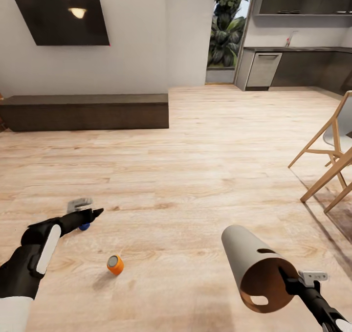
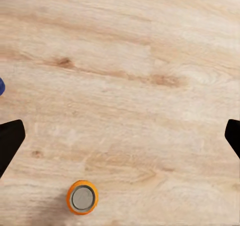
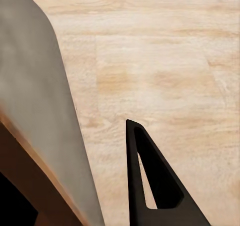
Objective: Put the three can of soda from the living room inside the tash can in the kitchen.
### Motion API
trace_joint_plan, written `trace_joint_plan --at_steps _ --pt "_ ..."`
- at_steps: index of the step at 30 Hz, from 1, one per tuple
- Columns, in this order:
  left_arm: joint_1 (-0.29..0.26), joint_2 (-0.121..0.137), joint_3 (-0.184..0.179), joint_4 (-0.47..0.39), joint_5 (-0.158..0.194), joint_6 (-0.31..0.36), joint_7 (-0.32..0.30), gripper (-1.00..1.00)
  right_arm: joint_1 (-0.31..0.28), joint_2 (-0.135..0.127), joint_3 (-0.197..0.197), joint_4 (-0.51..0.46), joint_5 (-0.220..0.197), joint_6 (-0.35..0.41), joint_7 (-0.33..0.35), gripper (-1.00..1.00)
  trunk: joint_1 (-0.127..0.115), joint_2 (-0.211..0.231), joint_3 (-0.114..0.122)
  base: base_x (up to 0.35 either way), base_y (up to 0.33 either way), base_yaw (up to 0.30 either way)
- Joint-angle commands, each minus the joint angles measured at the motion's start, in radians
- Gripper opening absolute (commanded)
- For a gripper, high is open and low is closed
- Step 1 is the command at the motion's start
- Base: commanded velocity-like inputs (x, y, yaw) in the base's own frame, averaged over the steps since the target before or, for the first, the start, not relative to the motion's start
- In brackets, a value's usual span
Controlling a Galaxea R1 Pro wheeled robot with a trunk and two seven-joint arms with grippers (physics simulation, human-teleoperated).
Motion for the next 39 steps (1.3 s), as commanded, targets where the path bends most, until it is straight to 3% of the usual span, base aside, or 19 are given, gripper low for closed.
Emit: trace_joint_plan --at_steps 1,4,7,8,9,13,14,18,20,21,22,23,25,26,27,29,32,37,39 --pt "-0.001 -0.006 0.001 0.103 0.002 -0.051 0.020 1.00 -0.001 0.003 0.001 -0.010 -0.009 0.003 0.009 -1.00 0.000 0.000 0.000 0.001 0.000 0.000" --pt "-0.003 -0.028 -0.001 0.278 0.002 -0.160 0.042 1.00 -0.001 0.010 0.004 -0.054 -0.009 0.021 0.010 -1.00 0.000 0.000 0.000 0.000 0.000 0.000" --pt "-0.004 -0.058 -0.009 0.352 0.000 -0.219 0.049 1.00 -0.001 0.018 0.006 -0.120 -0.009 0.092 0.010 -1.00 0.000 0.000 0.000 0.000 0.000 0.000" --pt "-0.004 -0.068 -0.013 0.368 -0.001 -0.231 0.051 1.00 -0.001 0.022 0.006 -0.148 -0.009 0.130 0.010 -1.00 0.000 0.000 0.000 0.000 0.000 0.000" --pt "-0.004 -0.082 -0.027 0.392 -0.006 -0.249 0.057 1.00 -0.001 0.027 0.007 -0.210 -0.010 0.218 0.010 -1.00 0.000 0.000 0.000 0.000 0.000 0.000" --pt "-0.004 -0.098 -0.074 0.416 -0.030 -0.267 0.089 1.00 -0.002 0.035 0.009 -0.362 -0.012 0.402 0.010 -1.00 0.000 0.000 0.000 0.000 0.000 0.000" --pt "-0.004 -0.102 -0.094 0.423 -0.038 -0.272 0.112 1.00 -0.002 0.038 0.014 -0.455 -0.012 0.497 0.011 -1.00 0.000 0.000 0.000 0.000 0.000 0.000" --pt "-0.006 -0.109 -0.116 0.424 -0.046 -0.275 0.141 1.00 -0.004 0.039 0.032 -0.661 -0.013 0.728 0.013 -1.00 0.000 0.000 0.000 0.000 0.000 0.000" --pt "-0.007 -0.133 -0.127 0.409 -0.049 -0.246 0.152 1.00 -0.018 0.032 0.050 -0.841 -0.012 0.984 0.017 -1.00 0.000 0.000 0.000 0.000 0.000 0.000" --pt "-0.008 -0.139 -0.129 0.406 -0.050 -0.230 0.154 1.00 -0.032 0.029 0.057 -0.869 -0.012 1.043 0.018 -1.00 0.000 0.000 0.000 0.000 0.000 0.000" --pt "-0.009 -0.144 -0.131 0.402 -0.050 -0.213 0.156 1.00 -0.057 0.024 0.066 -0.891 -0.012 1.099 0.019 -1.00 0.000 0.000 0.000 0.000 0.000 0.000" --pt "-0.017 -0.151 -0.133 0.398 -0.051 -0.181 0.158 1.00 -0.124 0.009 0.092 -0.923 -0.011 1.207 0.020 -1.00 0.000 0.000 0.000 0.000 0.000 0.000" --pt "-0.026 -0.154 -0.134 0.396 -0.051 -0.152 0.157 1.00 -0.233 -0.020 0.149 -0.948 -0.011 1.322 0.020 -1.00 0.000 0.000 0.000 0.000 0.000 0.000" --pt "-0.029 -0.154 -0.135 0.395 -0.051 -0.140 0.157 1.00 -0.233 -0.020 0.149 -0.948 -0.011 1.322 0.020 -1.00 0.000 0.000 0.000 0.000 0.000 0.000" --pt "-0.034 -0.155 -0.136 0.394 -0.052 -0.119 0.158 1.00 -0.284 -0.037 0.186 -0.957 -0.011 1.364 0.018 -1.00 0.000 0.000 0.000 0.000 0.000 0.000" --pt "-0.038 -0.156 -0.137 0.393 -0.052 -0.105 0.159 1.00 -0.318 -0.050 0.215 -0.963 -0.004 1.391 0.016 -1.00 0.000 0.000 0.000 0.000 0.000 0.000" --pt "-0.042 -0.159 -0.138 0.392 -0.055 -0.087 0.169 1.00 -0.386 -0.065 0.250 -0.968 0.048 1.401 0.014 -1.00 0.000 0.000 0.000 0.000 0.000 0.000" --pt "-0.044 -0.159 -0.138 0.389 -0.055 -0.080 0.239 1.00 -0.449 -0.073 0.265 -0.949 0.121 1.401 0.016 -1.00 0.000 0.000 0.000 0.000 0.000 0.000" --pt "-0.044 -0.156 -0.139 0.384 -0.055 -0.080 0.268 1.00 -0.458 -0.077 0.267 -0.945 0.133 1.401 0.017 -1.00 0.000 0.000 0.000 0.000 0.000 0.000"
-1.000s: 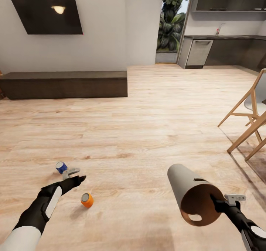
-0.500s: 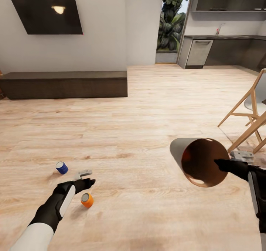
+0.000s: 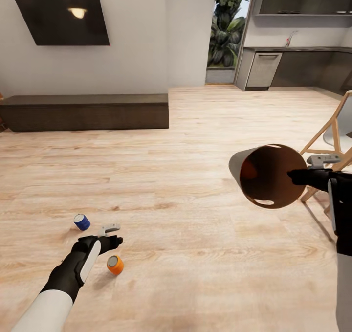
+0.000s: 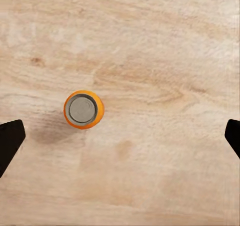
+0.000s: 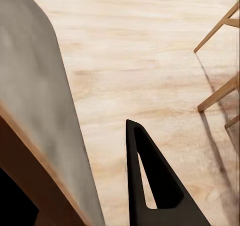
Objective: Put the three can of soda from the living room inside the tash can in the kitchen.
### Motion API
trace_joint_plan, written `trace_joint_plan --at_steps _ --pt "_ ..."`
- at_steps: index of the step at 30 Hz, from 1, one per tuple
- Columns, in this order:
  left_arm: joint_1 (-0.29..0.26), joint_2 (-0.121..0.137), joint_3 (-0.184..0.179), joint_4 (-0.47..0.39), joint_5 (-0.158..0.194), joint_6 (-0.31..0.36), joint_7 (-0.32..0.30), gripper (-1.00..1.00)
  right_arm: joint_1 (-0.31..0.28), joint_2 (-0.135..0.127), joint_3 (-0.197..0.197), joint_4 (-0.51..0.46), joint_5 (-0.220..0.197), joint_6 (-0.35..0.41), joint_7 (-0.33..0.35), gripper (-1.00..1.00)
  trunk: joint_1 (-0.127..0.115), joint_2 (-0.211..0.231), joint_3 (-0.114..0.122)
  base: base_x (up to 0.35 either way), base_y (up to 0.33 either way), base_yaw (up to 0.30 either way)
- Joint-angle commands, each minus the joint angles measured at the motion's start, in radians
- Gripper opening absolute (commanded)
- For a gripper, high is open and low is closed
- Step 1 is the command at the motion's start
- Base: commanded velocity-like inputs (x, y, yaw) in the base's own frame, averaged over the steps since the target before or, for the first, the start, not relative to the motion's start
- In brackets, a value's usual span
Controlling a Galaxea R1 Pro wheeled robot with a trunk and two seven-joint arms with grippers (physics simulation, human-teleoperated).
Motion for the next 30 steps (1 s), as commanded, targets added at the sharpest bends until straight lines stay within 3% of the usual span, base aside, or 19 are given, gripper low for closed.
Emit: trace_joint_plan --at_steps 1,4,7,12,20,30 --pt "0.000 0.003 0.000 -0.012 0.001 0.001 0.021 1.00 -0.006 -0.006 0.002 0.006 0.001 0.000 0.006 -1.00 0.000 0.000 0.000 0.000 0.000 0.000" --pt "-0.001 0.005 0.001 -0.031 0.002 0.001 0.041 1.00 -0.011 -0.012 0.004 0.014 0.007 0.000 0.006 -1.00 0.000 0.000 0.000 0.000 0.000 0.000" --pt "-0.001 0.007 0.002 -0.046 0.002 0.001 0.054 1.00 -0.015 -0.016 0.031 0.020 0.028 0.000 0.006 -1.00 0.011 -0.021 -0.011 0.000 0.000 0.000" --pt "-0.003 0.033 0.006 -0.053 0.003 0.002 0.059 1.00 -0.016 -0.015 0.059 0.023 0.077 0.000 0.007 -1.00 0.031 -0.056 -0.032 0.000 0.000 0.000" --pt "-0.003 0.041 0.007 -0.053 0.003 0.002 0.060 1.00 -0.015 -0.017 0.064 0.020 0.090 0.000 0.007 -1.00 0.061 -0.112 -0.070 0.000 0.000 0.000" --pt "0.000 0.040 0.008 -0.054 0.005 0.003 0.059 1.00 -0.015 -0.010 0.110 0.010 0.095 0.000 0.007 -1.00 0.061 -0.112 -0.085 0.084 0.000 0.000"
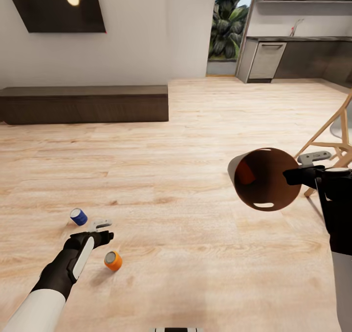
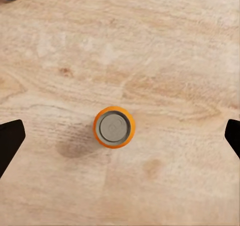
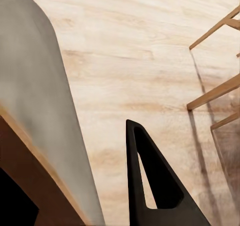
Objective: Put the three can of soda from the living room inside the tash can in the kitchen.
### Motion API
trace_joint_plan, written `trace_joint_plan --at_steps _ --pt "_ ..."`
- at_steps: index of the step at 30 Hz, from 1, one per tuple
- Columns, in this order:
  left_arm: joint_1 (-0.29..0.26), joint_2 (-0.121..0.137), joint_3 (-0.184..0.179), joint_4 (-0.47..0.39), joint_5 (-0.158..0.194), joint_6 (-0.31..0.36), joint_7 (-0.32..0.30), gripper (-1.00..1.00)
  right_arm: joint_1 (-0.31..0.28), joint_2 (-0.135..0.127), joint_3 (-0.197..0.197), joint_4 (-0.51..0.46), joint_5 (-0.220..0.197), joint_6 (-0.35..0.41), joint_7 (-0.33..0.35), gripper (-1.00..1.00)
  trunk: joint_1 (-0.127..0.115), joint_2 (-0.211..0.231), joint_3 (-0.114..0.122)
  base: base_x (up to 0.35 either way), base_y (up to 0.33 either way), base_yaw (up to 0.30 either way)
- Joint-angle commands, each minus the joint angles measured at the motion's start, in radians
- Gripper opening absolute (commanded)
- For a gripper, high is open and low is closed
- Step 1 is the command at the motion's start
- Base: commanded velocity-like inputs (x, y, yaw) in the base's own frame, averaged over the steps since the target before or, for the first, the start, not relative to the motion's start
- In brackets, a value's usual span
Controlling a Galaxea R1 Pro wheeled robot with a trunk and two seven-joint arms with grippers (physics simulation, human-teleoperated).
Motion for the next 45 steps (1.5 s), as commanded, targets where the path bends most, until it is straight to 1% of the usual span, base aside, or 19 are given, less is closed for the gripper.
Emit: trace_joint_plan --at_steps 1,5,7,9,10,13,14,16,21,28,36,45 --pt "0.000 0.000 0.000 0.000 0.001 0.001 -0.001 1.00 -0.001 -0.001 0.002 -0.001 -0.005 0.000 0.004 -1.00 0.000 0.000 -0.001 0.284 0.000 0.000" --pt "0.001 -0.004 -0.004 -0.003 -0.001 0.002 0.000 1.00 -0.001 -0.001 0.005 -0.001 -0.005 0.000 0.004 -1.00 0.000 0.000 -0.008 0.150 0.000 0.000" --pt "0.001 -0.006 -0.005 -0.005 -0.001 0.002 0.000 1.00 0.000 0.000 0.006 -0.002 0.001 0.000 0.004 -1.00 0.000 0.000 -0.011 0.036 0.000 0.000" --pt "0.001 -0.006 -0.005 -0.006 -0.001 0.002 0.000 1.00 0.000 0.001 0.006 -0.002 0.013 0.000 0.004 -1.00 0.000 0.000 -0.014 0.023 0.000 0.000" --pt "0.001 -0.006 -0.005 -0.006 -0.001 0.002 0.000 1.00 0.001 0.002 0.006 -0.002 0.029 0.000 0.004 -1.00 0.000 0.000 -0.015 0.013 0.027 0.000" --pt "0.001 -0.004 -0.003 -0.005 0.000 0.002 -0.001 1.00 0.002 0.003 0.006 -0.004 0.055 0.000 0.005 -1.00 0.000 0.000 -0.020 0.008 0.105 0.000" --pt "0.001 -0.003 -0.002 -0.005 0.002 0.013 -0.001 1.00 0.003 0.004 0.006 -0.004 0.066 0.000 0.006 -1.00 0.000 0.000 -0.022 0.002 0.219 0.000" --pt "0.001 -0.002 -0.001 -0.005 0.003 0.029 -0.002 1.00 0.003 0.004 0.006 -0.004 0.069 0.000 0.006 -1.00 0.000 0.000 -0.025 0.018 0.239 0.000" --pt "0.001 -0.004 -0.003 -0.007 0.004 0.042 -0.003 1.00 0.004 0.005 0.007 -0.004 0.074 0.000 0.005 -1.00 0.000 0.000 -0.032 0.043 0.213 0.000" --pt "0.001 -0.007 -0.006 -0.013 0.000 0.043 0.000 1.00 0.004 0.005 0.006 -0.004 0.075 0.000 0.005 -1.00 0.000 0.000 -0.043 0.018 0.037 0.000" --pt "0.001 -0.008 -0.007 -0.016 -0.002 0.045 0.000 1.00 0.005 0.005 0.008 -0.004 0.076 0.000 0.004 -1.00 0.000 0.000 -0.056 0.187 -0.112 0.000" --pt "0.001 -0.009 -0.007 -0.017 -0.003 0.043 0.002 1.00 0.006 0.005 0.008 -0.004 0.076 0.000 0.004 -1.00 0.000 0.000 -0.069 0.063 -0.022 0.000"
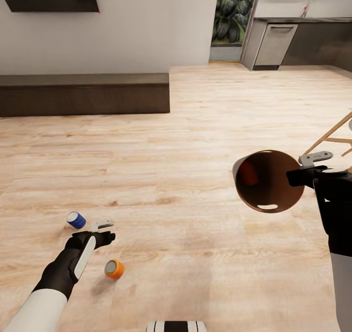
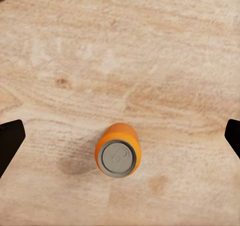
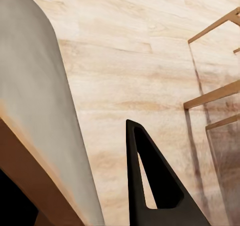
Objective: Put the three can of soda from the living room inside the tash can in the kitchen.
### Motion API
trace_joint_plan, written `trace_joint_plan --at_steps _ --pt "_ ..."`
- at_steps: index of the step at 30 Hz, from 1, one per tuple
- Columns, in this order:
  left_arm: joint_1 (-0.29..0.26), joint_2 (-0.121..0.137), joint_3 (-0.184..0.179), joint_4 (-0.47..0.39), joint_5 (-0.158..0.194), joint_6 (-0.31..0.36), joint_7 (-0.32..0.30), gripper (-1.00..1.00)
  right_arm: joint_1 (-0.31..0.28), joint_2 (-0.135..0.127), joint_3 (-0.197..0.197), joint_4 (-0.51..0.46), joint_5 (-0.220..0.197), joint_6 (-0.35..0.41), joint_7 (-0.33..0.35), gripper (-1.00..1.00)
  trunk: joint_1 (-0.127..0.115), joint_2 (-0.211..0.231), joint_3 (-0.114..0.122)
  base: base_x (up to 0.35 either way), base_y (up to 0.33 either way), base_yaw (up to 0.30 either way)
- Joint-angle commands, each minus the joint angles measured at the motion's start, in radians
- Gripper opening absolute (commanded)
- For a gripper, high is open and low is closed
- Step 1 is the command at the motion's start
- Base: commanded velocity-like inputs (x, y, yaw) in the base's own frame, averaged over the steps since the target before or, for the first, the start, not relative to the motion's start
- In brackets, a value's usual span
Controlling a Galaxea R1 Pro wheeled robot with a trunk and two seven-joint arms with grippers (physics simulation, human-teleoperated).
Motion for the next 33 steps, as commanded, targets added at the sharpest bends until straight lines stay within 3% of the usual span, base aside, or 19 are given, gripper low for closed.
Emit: trace_joint_plan --at_steps 1,13,33 --pt "0.000 0.000 0.000 0.000 0.000 0.000 0.000 1.00 -0.001 0.000 0.000 0.000 -0.007 0.000 0.006 -1.00 0.000 0.000 -0.001 0.146 -0.003 0.000" --pt "0.000 0.000 0.000 0.000 0.000 0.000 -0.001 1.00 -0.001 0.000 0.001 0.000 -0.008 0.000 0.006 -1.00 0.000 0.000 -0.020 0.042 0.000 0.000" --pt "0.000 0.001 0.000 0.002 0.001 0.002 -0.010 1.00 -0.001 -0.001 0.001 0.000 -0.007 0.000 0.006 -1.00 0.077 -0.140 -0.114 0.000 0.000 0.000"
